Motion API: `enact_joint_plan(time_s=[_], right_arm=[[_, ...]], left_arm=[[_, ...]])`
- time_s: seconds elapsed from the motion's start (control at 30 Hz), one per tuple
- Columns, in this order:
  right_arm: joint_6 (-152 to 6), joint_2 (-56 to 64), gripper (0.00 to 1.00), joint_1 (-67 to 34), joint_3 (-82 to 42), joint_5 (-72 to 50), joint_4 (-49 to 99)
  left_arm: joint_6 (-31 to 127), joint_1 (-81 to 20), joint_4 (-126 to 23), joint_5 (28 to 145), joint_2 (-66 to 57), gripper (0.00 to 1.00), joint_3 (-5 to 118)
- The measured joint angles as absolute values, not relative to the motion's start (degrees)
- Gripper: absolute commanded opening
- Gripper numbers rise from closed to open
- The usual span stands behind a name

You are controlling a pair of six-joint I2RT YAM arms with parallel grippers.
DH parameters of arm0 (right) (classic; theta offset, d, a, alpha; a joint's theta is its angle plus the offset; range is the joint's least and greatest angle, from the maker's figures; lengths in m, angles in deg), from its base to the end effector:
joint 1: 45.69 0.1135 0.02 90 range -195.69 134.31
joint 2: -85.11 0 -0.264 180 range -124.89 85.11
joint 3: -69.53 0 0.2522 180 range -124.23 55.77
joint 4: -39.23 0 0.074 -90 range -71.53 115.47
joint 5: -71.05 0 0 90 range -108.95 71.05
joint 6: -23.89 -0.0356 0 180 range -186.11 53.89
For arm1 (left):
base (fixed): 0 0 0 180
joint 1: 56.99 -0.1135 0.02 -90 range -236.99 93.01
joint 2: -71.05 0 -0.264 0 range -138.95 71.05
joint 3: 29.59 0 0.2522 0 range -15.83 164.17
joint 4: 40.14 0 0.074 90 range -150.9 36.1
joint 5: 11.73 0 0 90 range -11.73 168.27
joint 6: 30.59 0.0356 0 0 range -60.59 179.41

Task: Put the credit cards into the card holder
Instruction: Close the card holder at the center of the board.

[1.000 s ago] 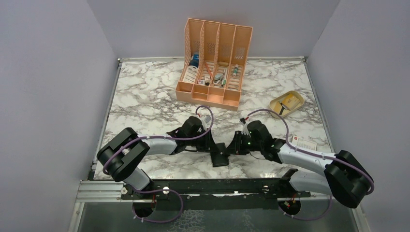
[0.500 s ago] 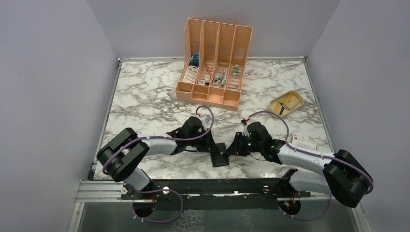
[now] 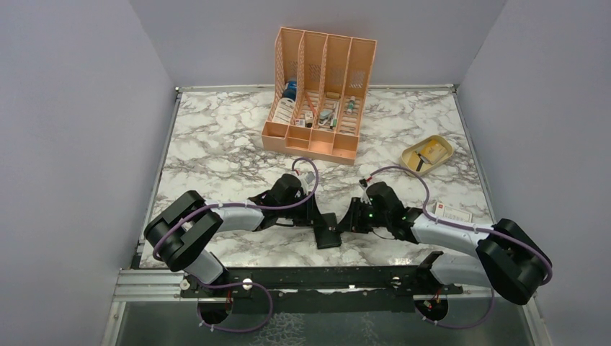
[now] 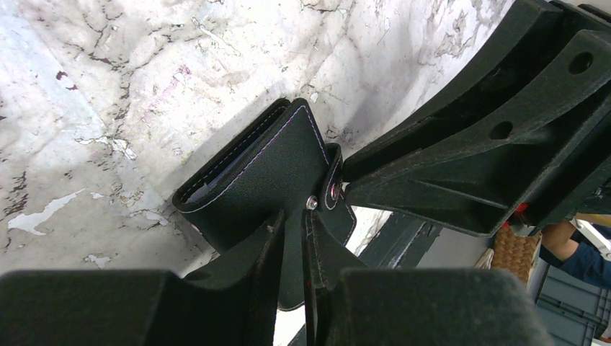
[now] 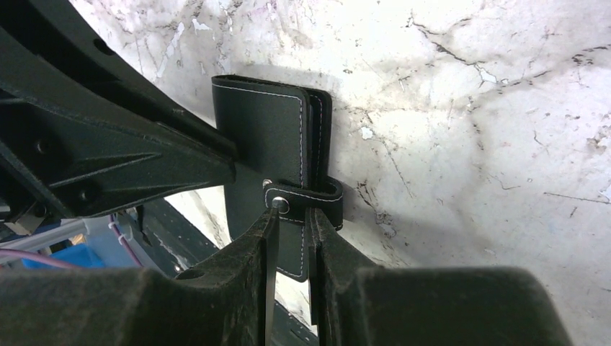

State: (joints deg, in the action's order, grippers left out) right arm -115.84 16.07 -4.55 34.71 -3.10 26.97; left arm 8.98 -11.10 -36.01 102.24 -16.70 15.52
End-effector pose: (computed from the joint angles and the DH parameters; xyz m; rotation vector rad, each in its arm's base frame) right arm 0.1507 0.1446 0.1397 0.0510 2.6223 1.0006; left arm 0.1835 -0.2100 0.1401 0.1592 2.5481 -1.2721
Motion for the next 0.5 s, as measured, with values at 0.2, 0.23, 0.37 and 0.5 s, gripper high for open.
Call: enact_joint_plan(time_s=[0.2,0.23,0.37,0.5], right_arm=[[-115.5,14.8,0.19,-4.6,34.7,-3.0,28.7],[-115.4,14.7,0.18,-4.6,34.7,-2.9,29.0],[-115.3,14.3,0.16,-4.6,34.7,-2.7,30.0],[-115.3,13.9,0.15,-4.6,34.7,-2.5,30.6]], left_arm=[[9.0,-11.1,-36.0,102.2,-16.7,0.19,15.5],[9.0,-11.1,-36.0,102.2,-16.7,0.18,15.5],[9.0,-11.1,-36.0,102.2,-16.7,0.18,15.5],[9.0,-11.1,-36.0,102.2,-16.7,0.19,15.5]])
